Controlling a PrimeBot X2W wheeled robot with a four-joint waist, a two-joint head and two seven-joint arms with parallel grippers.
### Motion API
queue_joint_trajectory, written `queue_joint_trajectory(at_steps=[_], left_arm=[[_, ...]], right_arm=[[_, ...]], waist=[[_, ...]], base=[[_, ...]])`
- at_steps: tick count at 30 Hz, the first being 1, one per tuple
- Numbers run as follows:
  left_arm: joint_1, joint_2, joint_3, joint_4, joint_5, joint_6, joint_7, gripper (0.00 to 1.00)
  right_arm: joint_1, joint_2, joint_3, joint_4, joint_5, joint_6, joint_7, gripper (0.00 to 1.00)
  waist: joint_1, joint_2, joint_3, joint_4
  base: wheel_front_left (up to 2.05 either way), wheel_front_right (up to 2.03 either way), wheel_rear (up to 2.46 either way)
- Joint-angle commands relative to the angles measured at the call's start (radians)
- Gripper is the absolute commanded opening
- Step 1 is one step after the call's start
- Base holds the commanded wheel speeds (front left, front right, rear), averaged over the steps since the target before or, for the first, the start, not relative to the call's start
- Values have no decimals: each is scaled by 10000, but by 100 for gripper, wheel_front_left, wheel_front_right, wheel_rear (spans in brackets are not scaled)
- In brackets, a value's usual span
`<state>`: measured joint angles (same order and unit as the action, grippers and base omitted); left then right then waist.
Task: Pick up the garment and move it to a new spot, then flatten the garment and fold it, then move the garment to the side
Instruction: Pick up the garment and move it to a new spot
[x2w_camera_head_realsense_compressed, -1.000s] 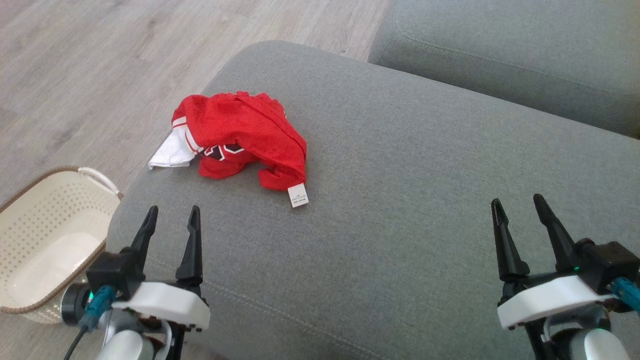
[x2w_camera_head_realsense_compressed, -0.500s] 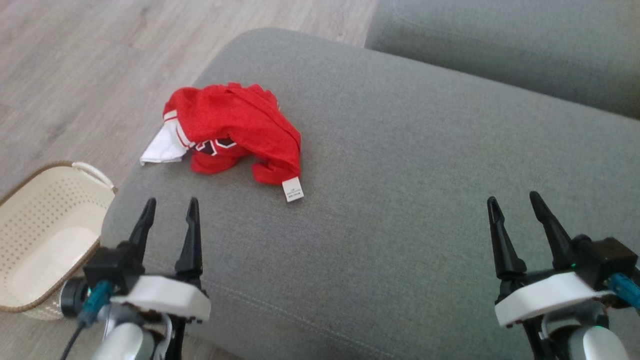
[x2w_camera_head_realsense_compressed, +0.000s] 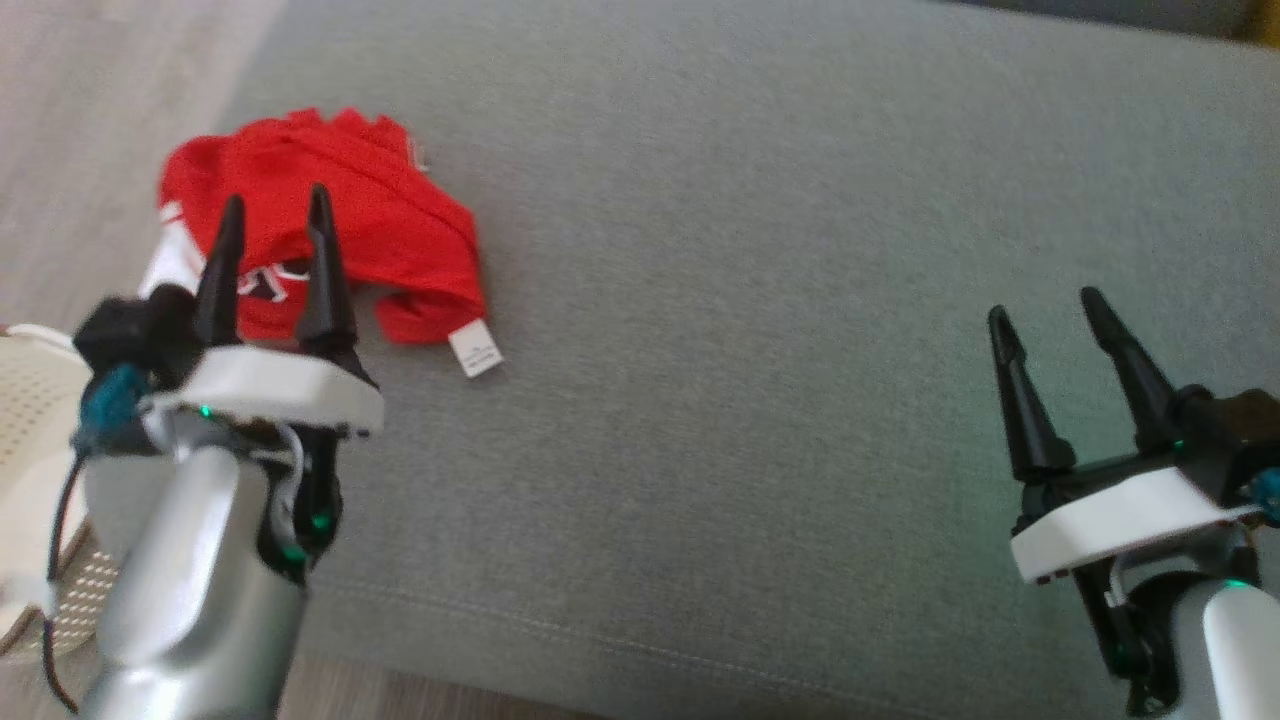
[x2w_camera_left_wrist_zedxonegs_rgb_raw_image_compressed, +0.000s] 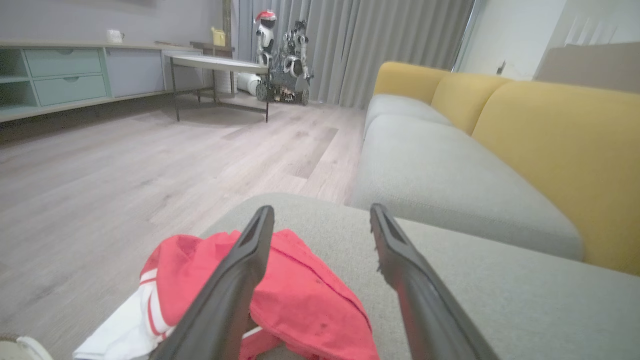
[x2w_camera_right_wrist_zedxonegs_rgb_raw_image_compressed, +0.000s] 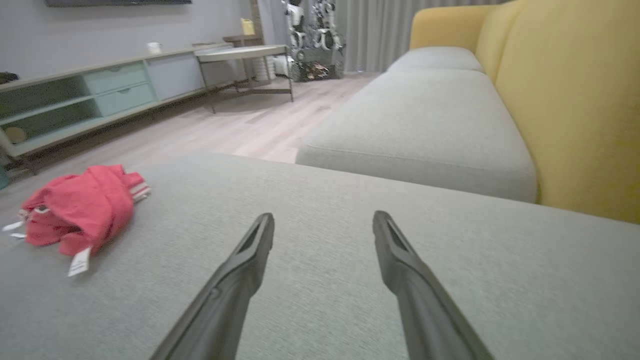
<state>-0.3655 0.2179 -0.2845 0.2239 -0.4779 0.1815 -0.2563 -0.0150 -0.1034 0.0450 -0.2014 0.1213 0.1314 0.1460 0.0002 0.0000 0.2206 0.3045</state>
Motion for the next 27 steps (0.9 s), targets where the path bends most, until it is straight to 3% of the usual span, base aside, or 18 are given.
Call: queue_joint_trajectory(at_steps=[1, 9, 17, 19, 27], left_arm=[[-694, 262, 568, 351, -93, -168, -52, 100], [-2545, 244, 665, 5071, -849, -1345, 642, 100], [-3689, 101, 432, 8040, -1185, -1964, 2200, 100], [-3891, 59, 367, 8459, -1211, -2182, 2275, 0], [-4403, 443, 665, 8365, -1125, -2193, 183, 0]], right_arm=[[-466, -175, 152, -477, -57, -7, 80, 100], [-704, -428, 101, -686, 60, -7, 289, 100], [-762, -454, 111, -733, 159, -7, 340, 100], [-759, -430, 103, -711, 199, -7, 345, 100], [-784, -284, 18, -570, 123, -7, 89, 100]], waist=[[-2, 0, 615, -605], [-2, 0, 1125, -1066], [-2, 0, 1247, -1118], [-2, 0, 1222, -1106], [-2, 0, 701, -1077]], base=[[0, 0, 0], [0, 0, 0], [0, 0, 0], [0, 0, 0], [0, 0, 0]])
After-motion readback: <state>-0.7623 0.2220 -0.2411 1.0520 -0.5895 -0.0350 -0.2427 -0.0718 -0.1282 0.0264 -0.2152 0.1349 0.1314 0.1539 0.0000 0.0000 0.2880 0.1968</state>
